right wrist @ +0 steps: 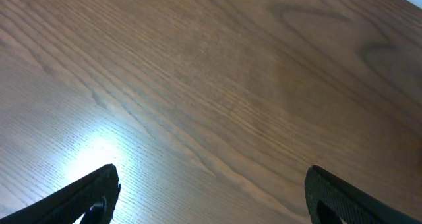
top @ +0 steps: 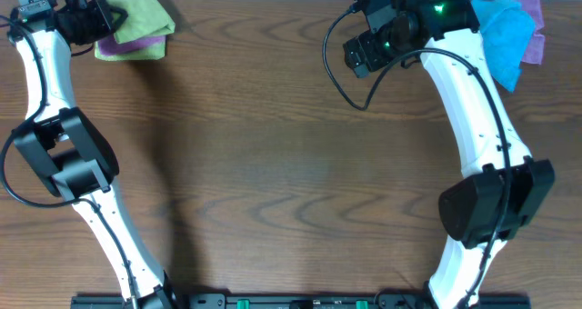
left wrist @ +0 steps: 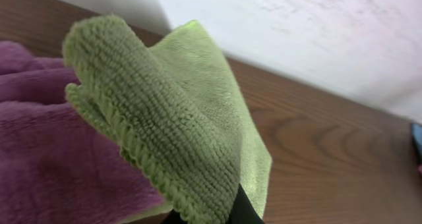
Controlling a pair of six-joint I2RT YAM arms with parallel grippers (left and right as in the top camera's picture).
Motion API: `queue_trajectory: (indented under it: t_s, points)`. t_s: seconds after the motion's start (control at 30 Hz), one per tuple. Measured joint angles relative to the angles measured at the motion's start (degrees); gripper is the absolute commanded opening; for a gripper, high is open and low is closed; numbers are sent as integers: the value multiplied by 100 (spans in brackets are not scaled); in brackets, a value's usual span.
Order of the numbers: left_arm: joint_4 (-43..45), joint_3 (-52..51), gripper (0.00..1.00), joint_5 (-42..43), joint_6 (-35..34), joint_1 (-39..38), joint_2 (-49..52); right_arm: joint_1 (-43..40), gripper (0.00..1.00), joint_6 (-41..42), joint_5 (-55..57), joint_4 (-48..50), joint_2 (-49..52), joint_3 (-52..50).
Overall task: Fold the cloth
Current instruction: 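Lower the green bundle onto the stack and open the left gripper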
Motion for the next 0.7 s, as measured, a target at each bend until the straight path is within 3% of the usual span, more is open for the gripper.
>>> queue_trajectory:
  t_s: [0.33, 0.43, 0.47, 0.53, 0.63, 0.7]
  points:
    - [-26, 0, 6, -752, 343, 20, 0, 0, 90, 0, 2, -2, 0, 0]
    - [201, 0, 11, -981, 393, 20, 0, 0, 90, 2, 0, -2, 0, 0]
    - [299, 0, 16, -1088, 415, 20, 0, 0, 90, 0, 0, -2, 0, 0]
    - [400, 0, 37, -1191, 468, 20, 0, 0, 90, 0, 2, -2, 0, 0]
    - [505, 0, 90, -1281, 472, 20, 0, 0, 91, 2, 2, -4, 0, 0]
    - [505, 0, 95, -1314, 446, 20, 0, 0, 91, 0, 2, -2, 0, 0]
